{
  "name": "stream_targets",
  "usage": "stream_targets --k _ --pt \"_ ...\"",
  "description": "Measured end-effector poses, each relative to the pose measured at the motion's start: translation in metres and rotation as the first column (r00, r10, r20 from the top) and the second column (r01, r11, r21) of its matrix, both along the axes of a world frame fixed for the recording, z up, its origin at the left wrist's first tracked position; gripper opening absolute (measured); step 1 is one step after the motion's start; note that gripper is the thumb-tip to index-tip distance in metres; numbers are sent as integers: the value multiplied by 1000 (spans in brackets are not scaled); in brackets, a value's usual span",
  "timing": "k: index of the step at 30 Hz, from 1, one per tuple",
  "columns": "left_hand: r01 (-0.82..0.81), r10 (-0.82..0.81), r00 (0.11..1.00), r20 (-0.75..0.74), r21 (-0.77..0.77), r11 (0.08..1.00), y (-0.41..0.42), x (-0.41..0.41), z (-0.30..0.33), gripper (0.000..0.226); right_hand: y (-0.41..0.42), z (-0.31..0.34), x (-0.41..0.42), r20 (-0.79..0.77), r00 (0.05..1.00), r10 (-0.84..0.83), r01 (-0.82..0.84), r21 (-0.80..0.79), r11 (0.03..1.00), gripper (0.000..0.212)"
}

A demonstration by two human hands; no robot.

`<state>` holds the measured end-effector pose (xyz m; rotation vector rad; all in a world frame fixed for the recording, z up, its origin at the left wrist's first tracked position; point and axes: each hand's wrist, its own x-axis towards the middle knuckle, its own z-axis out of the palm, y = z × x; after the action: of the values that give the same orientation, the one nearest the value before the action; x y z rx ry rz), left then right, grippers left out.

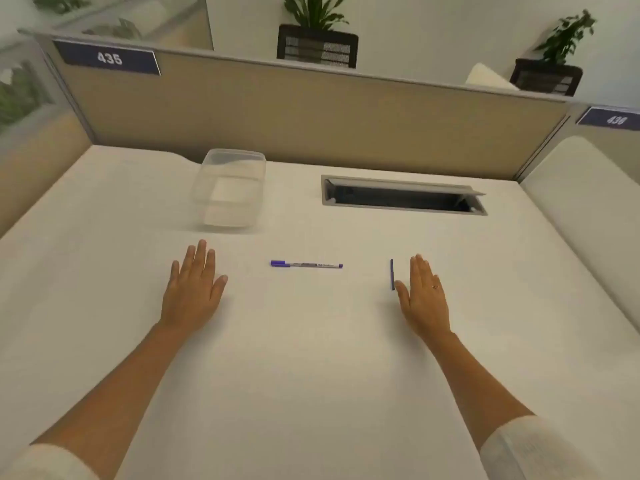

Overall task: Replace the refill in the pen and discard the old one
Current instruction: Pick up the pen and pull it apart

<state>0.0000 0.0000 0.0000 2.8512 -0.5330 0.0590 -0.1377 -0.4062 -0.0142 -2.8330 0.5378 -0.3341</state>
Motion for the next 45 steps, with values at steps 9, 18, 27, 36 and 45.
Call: stream_targets --k 9,18,27,36,45 --pt "-54 57 992 -109 27 998 3 -30 -36 65 14 -34 -27 -196 980 -22 32 48 998 60" --pt "-64 65 994 -93 12 998 4 -30 -35 70 27 -22 -14 -43 998 -42 41 -25 999 32" --pt "-77 77 992 -101 3 997 4 -29 -33 69 85 -8 72 93 993 76 -95 221 971 30" --pt "-82 77 992 -104 -43 996 6 -26 -35 67 92 -23 90 157 987 -20 -24 271 962 11" --pt "-77 70 992 -108 -54 996 7 -28 -30 87 86 1 80 166 983 -84 -33 600 800 10"
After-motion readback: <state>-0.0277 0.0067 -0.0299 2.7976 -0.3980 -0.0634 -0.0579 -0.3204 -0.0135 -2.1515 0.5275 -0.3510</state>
